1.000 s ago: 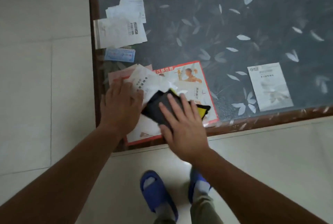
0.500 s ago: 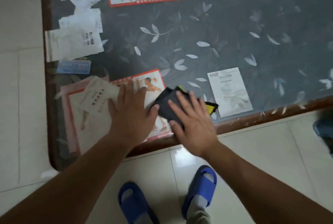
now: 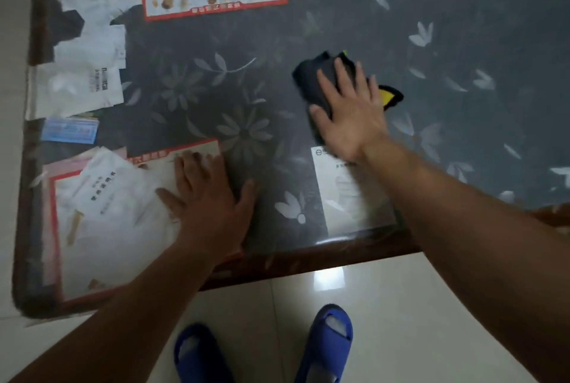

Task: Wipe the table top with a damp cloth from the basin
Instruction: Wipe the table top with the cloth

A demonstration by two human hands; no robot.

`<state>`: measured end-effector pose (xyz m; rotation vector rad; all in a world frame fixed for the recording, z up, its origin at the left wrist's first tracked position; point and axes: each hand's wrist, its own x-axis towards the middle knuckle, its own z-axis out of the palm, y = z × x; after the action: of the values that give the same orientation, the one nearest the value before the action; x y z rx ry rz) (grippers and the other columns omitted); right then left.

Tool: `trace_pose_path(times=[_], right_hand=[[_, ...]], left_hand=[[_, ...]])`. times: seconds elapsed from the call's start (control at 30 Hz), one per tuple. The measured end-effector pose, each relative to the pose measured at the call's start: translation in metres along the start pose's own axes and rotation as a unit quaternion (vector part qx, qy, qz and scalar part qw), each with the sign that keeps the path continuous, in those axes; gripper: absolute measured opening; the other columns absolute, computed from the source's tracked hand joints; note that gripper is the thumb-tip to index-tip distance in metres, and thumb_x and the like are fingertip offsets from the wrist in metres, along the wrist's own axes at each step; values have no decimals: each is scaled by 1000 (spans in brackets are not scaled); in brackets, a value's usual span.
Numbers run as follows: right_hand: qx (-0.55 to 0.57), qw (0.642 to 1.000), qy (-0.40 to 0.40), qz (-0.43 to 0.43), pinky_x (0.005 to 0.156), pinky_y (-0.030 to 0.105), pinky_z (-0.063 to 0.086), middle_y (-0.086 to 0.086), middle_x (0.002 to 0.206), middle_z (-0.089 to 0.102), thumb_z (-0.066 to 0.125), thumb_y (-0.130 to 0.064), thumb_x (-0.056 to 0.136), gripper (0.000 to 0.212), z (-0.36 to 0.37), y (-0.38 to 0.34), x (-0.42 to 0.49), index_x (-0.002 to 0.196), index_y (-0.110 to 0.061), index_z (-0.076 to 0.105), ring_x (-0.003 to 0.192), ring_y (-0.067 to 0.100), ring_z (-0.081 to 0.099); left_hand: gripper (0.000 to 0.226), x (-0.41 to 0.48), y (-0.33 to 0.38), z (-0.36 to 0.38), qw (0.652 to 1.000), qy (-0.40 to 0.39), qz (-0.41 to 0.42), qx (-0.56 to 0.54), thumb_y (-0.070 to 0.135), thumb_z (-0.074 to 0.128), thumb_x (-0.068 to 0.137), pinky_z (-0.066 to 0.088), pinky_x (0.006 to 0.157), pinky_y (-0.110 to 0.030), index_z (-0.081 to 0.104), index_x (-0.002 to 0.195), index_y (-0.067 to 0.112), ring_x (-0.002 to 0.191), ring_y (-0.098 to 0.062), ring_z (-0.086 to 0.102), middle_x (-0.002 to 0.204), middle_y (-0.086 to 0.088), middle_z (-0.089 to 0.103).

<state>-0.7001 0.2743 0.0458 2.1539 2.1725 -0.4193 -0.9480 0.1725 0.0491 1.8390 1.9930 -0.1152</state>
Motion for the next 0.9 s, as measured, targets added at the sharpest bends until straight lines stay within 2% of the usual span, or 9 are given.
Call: trace_pose_path(times=[0.13,0.2,0.27,0.37,0.47,0.57,0.73,0.83,0.9], right_hand=[[3,980,-15,-196,123,55,5,5,167,17,38,-55,95,66,24,-29,-108,155,-29,31,154,35,5],[22,977,-22,-210,124,53,5,1,167,19,45,-50,95,63,33,-18,-149,154,-31,34,155,31,5],[34,989,-5,-145,124,52,6,-1,167,16,45,-48,97,60,35,11,-163,154,-32,33,155,29,6],[49,997,31,44,124,54,7,0,167,14,35,-48,100,58,27,75,-171,156,-30,27,155,29,5],[90,970,53,220,125,50,1,0,168,10,24,-51,101,61,19,123,-174,157,-29,25,155,27,-1],[107,946,69,299,124,52,0,4,169,6,21,-52,99,64,21,98,-169,158,-27,21,155,30,-3],[61,997,21,37,124,55,5,2,168,10,33,-50,101,60,38,5,-191,157,-30,24,155,29,-4],[77,997,10,-1,124,52,7,0,168,13,36,-50,102,58,38,24,-191,156,-30,28,155,27,-1],[76,997,8,27,125,51,4,-3,168,8,33,-53,101,60,32,58,-186,156,-32,25,155,26,-5]], left_hand=[[62,-9,9,-8,999,22,-11,-30,54,35,94,0,116,-69,30,146,21,152,-33,0,162,-16,11],[60,-20,27,-10,998,39,-2,-54,51,32,95,0,119,-63,33,147,22,153,-30,2,163,-14,13],[62,-31,41,-5,999,24,35,-33,55,27,93,2,120,-62,32,148,27,153,-29,1,164,-9,10],[67,-36,51,4,999,1,32,-22,61,24,90,-2,118,-65,25,151,32,153,-28,-6,166,-6,3],[69,-37,58,8,1000,5,10,-24,61,25,89,-4,117,-66,26,151,31,153,-27,-7,166,-7,2],[63,-35,61,6,1000,-3,7,-20,56,29,94,-2,116,-67,27,151,29,153,-29,-5,166,-9,4],[59,-47,78,3,994,-2,98,-39,53,24,92,10,117,-65,42,141,27,151,-29,10,161,-9,21],[64,-51,92,10,993,-17,121,0,57,19,88,10,117,-65,40,142,29,151,-29,11,162,-8,21],[57,-52,101,13,994,-20,103,18,58,31,91,11,114,-69,39,140,29,151,-32,10,162,-11,20]])
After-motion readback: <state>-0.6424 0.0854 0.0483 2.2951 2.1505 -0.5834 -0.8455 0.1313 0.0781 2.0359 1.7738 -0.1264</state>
